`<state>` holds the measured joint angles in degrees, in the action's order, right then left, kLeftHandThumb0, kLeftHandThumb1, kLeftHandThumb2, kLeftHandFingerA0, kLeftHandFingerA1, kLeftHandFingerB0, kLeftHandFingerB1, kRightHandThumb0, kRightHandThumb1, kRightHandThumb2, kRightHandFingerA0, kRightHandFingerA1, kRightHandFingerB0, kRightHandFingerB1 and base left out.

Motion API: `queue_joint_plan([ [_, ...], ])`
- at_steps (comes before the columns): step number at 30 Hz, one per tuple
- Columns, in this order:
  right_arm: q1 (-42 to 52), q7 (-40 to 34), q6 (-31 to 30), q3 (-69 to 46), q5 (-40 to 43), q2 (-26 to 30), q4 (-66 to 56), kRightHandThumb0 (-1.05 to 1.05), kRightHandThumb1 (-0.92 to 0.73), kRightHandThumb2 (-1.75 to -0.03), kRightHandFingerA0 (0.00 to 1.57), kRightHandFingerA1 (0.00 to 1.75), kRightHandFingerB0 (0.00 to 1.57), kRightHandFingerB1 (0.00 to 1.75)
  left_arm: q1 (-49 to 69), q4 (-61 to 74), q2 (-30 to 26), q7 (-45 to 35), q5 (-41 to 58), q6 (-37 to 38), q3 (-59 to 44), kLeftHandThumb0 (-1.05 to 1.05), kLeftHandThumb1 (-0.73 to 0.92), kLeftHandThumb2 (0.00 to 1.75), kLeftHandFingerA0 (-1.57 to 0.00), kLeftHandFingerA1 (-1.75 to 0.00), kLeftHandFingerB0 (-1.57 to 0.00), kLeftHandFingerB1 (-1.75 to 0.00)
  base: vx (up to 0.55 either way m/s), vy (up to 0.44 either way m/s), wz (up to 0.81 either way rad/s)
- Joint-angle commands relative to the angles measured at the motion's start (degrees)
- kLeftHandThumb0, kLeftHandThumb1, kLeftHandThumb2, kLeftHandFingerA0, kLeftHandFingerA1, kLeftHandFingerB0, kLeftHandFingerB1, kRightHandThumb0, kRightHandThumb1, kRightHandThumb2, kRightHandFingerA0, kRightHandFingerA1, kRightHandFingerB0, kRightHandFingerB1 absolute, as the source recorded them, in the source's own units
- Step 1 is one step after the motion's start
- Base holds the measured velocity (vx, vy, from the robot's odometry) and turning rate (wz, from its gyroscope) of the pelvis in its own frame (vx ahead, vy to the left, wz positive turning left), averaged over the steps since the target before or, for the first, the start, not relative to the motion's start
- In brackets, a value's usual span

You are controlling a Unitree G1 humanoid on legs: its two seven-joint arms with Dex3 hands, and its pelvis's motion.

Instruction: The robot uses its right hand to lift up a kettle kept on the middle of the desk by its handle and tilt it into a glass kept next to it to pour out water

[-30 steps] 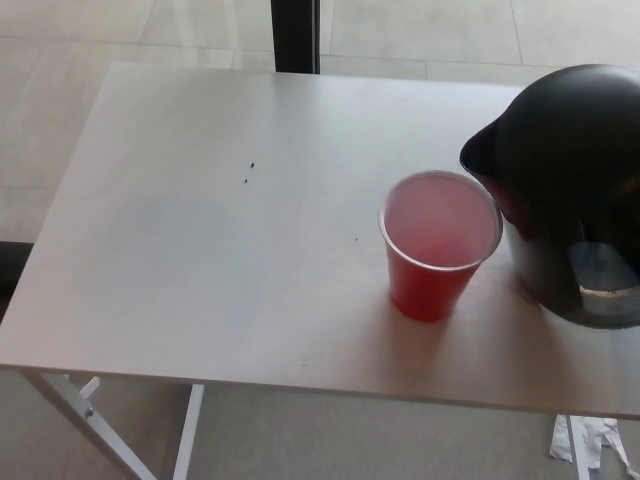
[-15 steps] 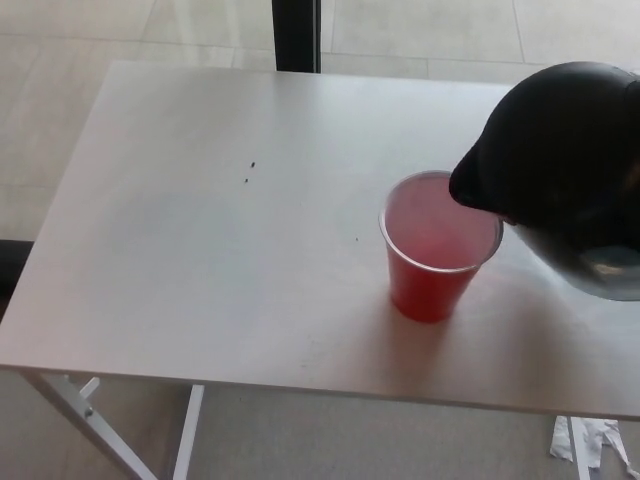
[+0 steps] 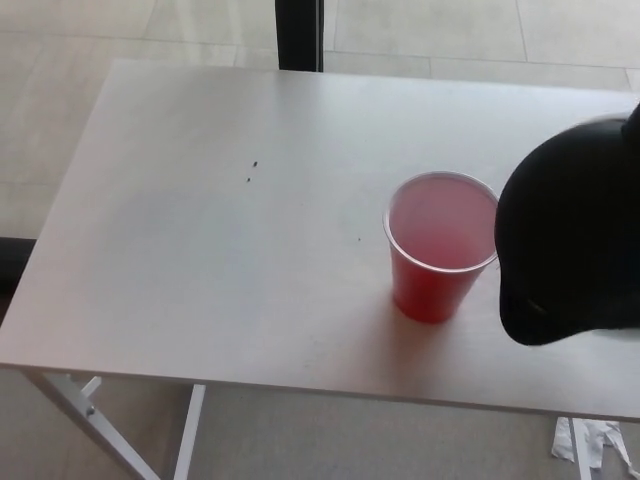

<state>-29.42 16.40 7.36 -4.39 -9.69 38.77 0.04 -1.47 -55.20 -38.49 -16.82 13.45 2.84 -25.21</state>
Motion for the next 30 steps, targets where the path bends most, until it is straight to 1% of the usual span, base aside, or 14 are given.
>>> queue_joint_plan([
  [1, -2.6, 2.1, -6.7, 1.1, -4.2, 2.5, -3.2, -0.15, -0.39, -1.25, 0.92, 1.75, 0.81, 1.59, 0.4, 1.0, -1.2, 0.9, -1.1, -1.9, 0.5, -0.78, 0.75, 1.12, -0.59, -0.68, -0.37, -0.62, 0.0, 0.0, 0.0],
  [2, -3.2, 3.0, -10.3, 1.9, -5.4, 2.7, -4.1, -0.14, -0.44, -1.17, 0.9, 1.75, 0.79, 1.57, 0.5, 1.4, -1.2, 0.9, -1.0, -2.2, 0.5, -0.78, 0.92, 0.67, -0.64, -0.6, -0.4, -0.54, 0.0, 0.0, 0.0],
  [3, -3.5, 3.5, -13.1, 2.3, -6.2, 2.7, -4.8, -0.15, -0.43, -1.2, 0.88, 1.75, 0.8, 1.54, 0.5, 1.5, -1.1, 1.0, -1.0, -2.2, 0.5, -0.77, 0.74, 1.12, -0.59, -0.67, -0.38, -0.62, 0.0, 0.0, 0.0],
  [8, -4.5, 3.7, -19.6, 2.7, -7.7, 1.9, -5.7, -0.14, -0.42, -1.24, 0.91, 1.75, 0.79, 1.54, 0.9, 2.0, -0.7, 0.3, -0.6, -2.0, 0.5, -0.79, 0.92, 0.67, -0.61, -0.6, -0.38, -0.55, 0.0, 0.0, 0.0],
  [9, -5.1, 2.5, -18.8, 2.4, -7.6, 1.5, -3.5, -0.14, -0.36, -1.3, 0.94, 1.75, 0.8, 1.55, 1.1, 2.3, -0.7, 0.6, -1.0, -1.8, 0.8, -0.8, 0.75, 1.13, -0.59, -0.68, -0.38, -0.62, 0.0, 0.0, 0.0],
  [12, -5.7, 1.4, -18.0, 2.2, -8.0, 1.3, -1.6, -0.19, -0.4, -1.2, 1.24, 1.44, 1.03, 1.28, 1.1, 2.6, -0.8, 0.8, -1.1, -2.1, 0.9, -0.78, 0.92, 0.68, -0.63, -0.6, -0.4, -0.55, 0.0, 0.0, 0.0],
  [13, -6.4, 0.8, -19.0, 2.5, -9.6, 1.8, -0.7, -0.15, -0.36, -1.3, 0.89, 1.75, 0.78, 1.54, 0.5, 2.0, -0.8, 1.2, -1.1, -2.4, 0.9, -0.76, 0.92, 0.68, -0.63, -0.59, -0.4, -0.54, 0.0, 0.0, 0.0],
  [14, -7.3, 0.7, -23.5, 2.7, -11.6, 1.7, -2.2, -0.18, -0.45, -1.1, 0.94, 1.46, 0.68, 0.69, 0.5, 1.8, -0.8, 1.1, -1.0, -2.1, 0.8, -0.8, 0.92, 0.67, -0.63, -0.61, -0.4, -0.57, 0.0, 0.0, 0.0],
  [20, -9.0, 0.2, -25.4, 2.3, -11.8, 1.0, -1.0, -0.14, -0.55, -0.97, 0.9, 1.74, 0.88, 1.06, 0.8, 1.9, -0.8, 1.0, -1.3, -1.7, 1.2, -0.73, 0.73, 1.12, -0.56, -0.68, -0.37, -0.62, 0.0, 0.0, 0.0],
  [22, -9.6, -0.3, -25.5, 2.3, -12.0, 0.6, -0.3, -0.16, -0.52, -1.06, 0.9, 1.75, 0.78, 1.49, 1.2, 2.4, -0.7, 0.9, -1.1, -2.0, 1.2, -0.79, 0.92, 0.69, -0.62, -0.61, -0.4, -0.54, 0.0, 0.0, 0.0],
  [23, -10.0, 0.1, -26.4, 2.4, -12.2, 0.5, -0.8, -0.24, -0.52, -1.1, 1.2, 1.36, 0.91, 1.11, 1.2, 2.3, -0.6, 1.0, -0.8, -2.4, 1.0, -0.78, 0.92, 0.67, -0.63, -0.58, -0.41, -0.53, 0.0, 0.0, 0.0],
  [26, -10.9, 0.9, -28.4, 2.1, -11.7, -0.2, -1.2, -0.18, -0.5, -1.12, 0.9, 1.75, 0.72, 1.63, 1.3, 2.4, -0.6, 0.7, -0.8, -1.7, 1.0, -0.75, 0.74, 1.11, -0.58, -0.68, -0.37, -0.63, 0.0, 0.0, 0.0],
  [29, -11.8, 0.9, -29.3, 2.1, -11.6, -0.7, -1.1, -0.2, -0.47, -1.18, 0.91, 1.75, 0.72, 1.66, 1.2, 2.4, -0.6, 1.1, -1.1, -1.9, 1.3, -0.74, 0.72, 1.12, -0.58, -0.67, -0.37, -0.62, 0.0, 0.0, 0.0],
  [30, -13.6, 0.4, -30.3, 3.2, -13.1, -1.0, -0.3, -0.28, -0.45, -1.16, 1.23, 1.39, 0.97, 1.22, 1.2, 2.9, -0.5, 1.3, -1.0, -2.5, 1.2, -0.79, 0.92, 0.69, -0.62, -0.58, -0.39, -0.54, 0.0, 0.0, 0.0],
])
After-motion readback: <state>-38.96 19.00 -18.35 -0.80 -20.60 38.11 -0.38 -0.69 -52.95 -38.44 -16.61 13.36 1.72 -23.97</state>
